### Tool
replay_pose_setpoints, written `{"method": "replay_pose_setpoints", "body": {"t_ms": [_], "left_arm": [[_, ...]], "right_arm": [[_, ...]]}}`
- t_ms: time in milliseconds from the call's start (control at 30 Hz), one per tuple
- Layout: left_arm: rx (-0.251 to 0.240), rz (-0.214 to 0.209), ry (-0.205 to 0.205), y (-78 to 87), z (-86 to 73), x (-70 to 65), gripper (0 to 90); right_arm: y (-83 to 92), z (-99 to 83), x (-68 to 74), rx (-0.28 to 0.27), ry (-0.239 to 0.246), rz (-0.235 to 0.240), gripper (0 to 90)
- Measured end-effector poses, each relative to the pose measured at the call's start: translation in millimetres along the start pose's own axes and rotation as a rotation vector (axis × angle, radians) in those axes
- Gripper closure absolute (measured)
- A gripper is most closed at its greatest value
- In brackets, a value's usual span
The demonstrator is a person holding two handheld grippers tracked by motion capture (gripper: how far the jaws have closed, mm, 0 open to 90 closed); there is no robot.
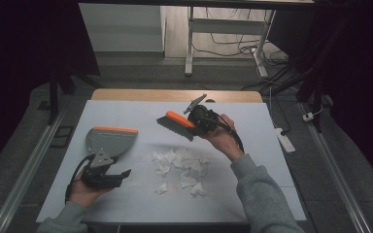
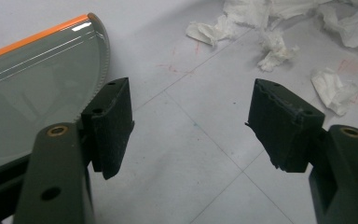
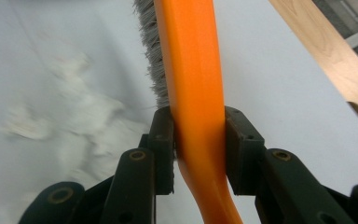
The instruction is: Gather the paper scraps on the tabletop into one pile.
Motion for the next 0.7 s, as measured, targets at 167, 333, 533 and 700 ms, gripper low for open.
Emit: {"method": "replay_pose_setpoints", "body": {"t_ms": [167,333,533,700], "left_arm": [[-0.004,0.008,0.008,1.8,-0.2,2.9,30.8],[-0.009,0.012,0.009,3.8,-0.1,3.8,30.8],[-0.016,0.014,0.008,5.2,0.6,3.8,30.8],[-0.019,0.013,0.011,6.0,0.1,5.5,30.8]], "right_arm": [[-3.8,8.7,39.3,0.026,-0.029,0.089,67.4],[-16.7,21.0,73.7,0.055,-0.034,0.129,67.3],[-43.1,36.3,84.6,0.054,-0.167,0.200,67.4],[-59.3,39.9,101.2,0.087,-0.188,0.230,67.4]]}}
Point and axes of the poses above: each handheld gripper's, and its own axes: y roughly backward along the jaws, z roughly out of its top, x roughly to its left, the point moved 7 cm from there along -y, roughly forward along the jaws, and after that the axes turned 11 degrees about z, right-handed, at the moved point
